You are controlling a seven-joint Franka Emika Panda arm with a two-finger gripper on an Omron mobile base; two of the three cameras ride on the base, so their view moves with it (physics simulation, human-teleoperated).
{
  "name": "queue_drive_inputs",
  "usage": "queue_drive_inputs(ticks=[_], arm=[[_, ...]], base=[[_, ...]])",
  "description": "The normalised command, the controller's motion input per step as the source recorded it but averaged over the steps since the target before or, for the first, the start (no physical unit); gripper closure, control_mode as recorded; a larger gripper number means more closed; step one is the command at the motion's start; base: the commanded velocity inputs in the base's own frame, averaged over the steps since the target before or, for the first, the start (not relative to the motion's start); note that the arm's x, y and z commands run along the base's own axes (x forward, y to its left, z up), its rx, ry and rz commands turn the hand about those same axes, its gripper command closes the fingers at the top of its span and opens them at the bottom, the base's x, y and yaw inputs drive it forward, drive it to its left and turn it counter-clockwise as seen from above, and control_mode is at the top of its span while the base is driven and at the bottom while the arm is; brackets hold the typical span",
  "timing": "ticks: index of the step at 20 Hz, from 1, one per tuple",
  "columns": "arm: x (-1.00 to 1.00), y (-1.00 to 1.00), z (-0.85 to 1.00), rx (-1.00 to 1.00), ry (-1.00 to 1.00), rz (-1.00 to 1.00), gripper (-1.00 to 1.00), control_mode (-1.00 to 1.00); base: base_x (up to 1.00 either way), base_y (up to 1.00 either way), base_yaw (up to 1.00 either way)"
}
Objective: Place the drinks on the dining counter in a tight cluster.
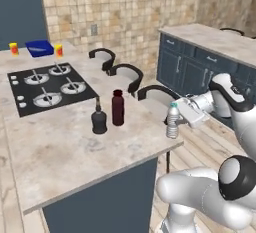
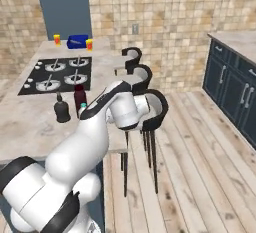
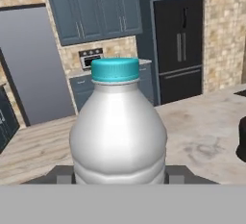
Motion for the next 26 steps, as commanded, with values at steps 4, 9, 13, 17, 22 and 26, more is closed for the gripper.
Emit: queue_drive_inputs(ticks=[4,9,13,17,22,26], arm=[[0.0,0.0,0.0,0.0,0.0,0.0,1.0,1.0],[0.0,0.0,0.0,0.0,0.0,0.0,1.0,1.0],[0.0,0.0,0.0,0.0,0.0,0.0,1.0,1.0],[0.0,0.0,0.0,0.0,0.0,0.0,1.0,1.0],[0.0,0.0,0.0,0.0,0.0,0.0,1.0,1.0],[0.0,0.0,0.0,0.0,0.0,0.0,1.0,1.0]], base=[[0.61,-0.22,0.43],[0.67,-0.04,0.01],[0.41,-0.55,0.0],[0.59,-0.39,0.0],[0.43,-0.1,0.0],[0.8,-0.24,0.06]])
